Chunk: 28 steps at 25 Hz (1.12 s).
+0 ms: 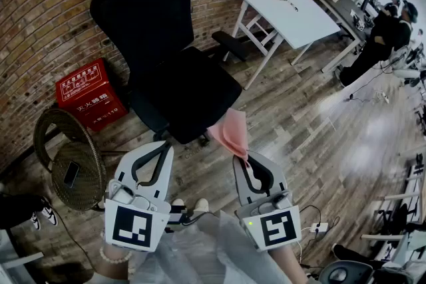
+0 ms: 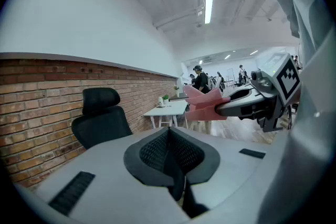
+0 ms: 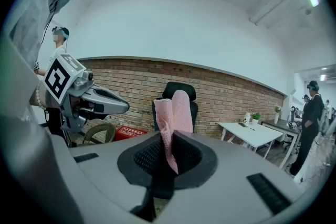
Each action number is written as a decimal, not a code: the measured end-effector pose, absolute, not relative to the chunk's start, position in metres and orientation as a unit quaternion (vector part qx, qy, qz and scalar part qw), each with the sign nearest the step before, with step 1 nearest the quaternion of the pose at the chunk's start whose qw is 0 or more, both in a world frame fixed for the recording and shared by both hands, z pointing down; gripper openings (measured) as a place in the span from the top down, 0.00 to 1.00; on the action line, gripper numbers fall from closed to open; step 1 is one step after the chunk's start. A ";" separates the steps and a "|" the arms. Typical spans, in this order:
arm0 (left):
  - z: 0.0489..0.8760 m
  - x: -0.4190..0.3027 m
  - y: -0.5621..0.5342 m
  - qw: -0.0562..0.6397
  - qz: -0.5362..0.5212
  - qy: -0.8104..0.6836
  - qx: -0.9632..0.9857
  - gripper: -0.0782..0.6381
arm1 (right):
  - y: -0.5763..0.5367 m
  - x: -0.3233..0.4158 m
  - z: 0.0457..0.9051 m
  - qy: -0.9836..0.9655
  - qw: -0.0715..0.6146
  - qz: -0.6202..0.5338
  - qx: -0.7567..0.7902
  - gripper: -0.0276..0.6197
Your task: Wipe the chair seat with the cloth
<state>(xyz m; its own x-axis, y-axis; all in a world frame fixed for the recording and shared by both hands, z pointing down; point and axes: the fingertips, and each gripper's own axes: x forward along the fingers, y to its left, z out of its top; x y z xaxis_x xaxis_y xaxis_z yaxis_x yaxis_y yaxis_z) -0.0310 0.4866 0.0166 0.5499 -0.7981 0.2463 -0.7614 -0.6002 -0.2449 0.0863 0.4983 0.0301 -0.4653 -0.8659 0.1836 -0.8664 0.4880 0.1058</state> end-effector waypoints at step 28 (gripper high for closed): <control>0.010 0.014 0.497 0.054 -0.173 0.477 -0.860 0.87 | 0.495 0.141 0.027 -0.869 0.092 -0.002 0.486 0.87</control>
<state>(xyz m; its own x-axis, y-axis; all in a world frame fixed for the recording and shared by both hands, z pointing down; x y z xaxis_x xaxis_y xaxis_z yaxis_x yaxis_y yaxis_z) 0.0143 0.4965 0.0097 0.4849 -0.8391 0.2466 -0.8018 -0.5391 -0.2577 0.1412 0.4954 0.0270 -0.5099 -0.8456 0.1581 -0.8449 0.5268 0.0927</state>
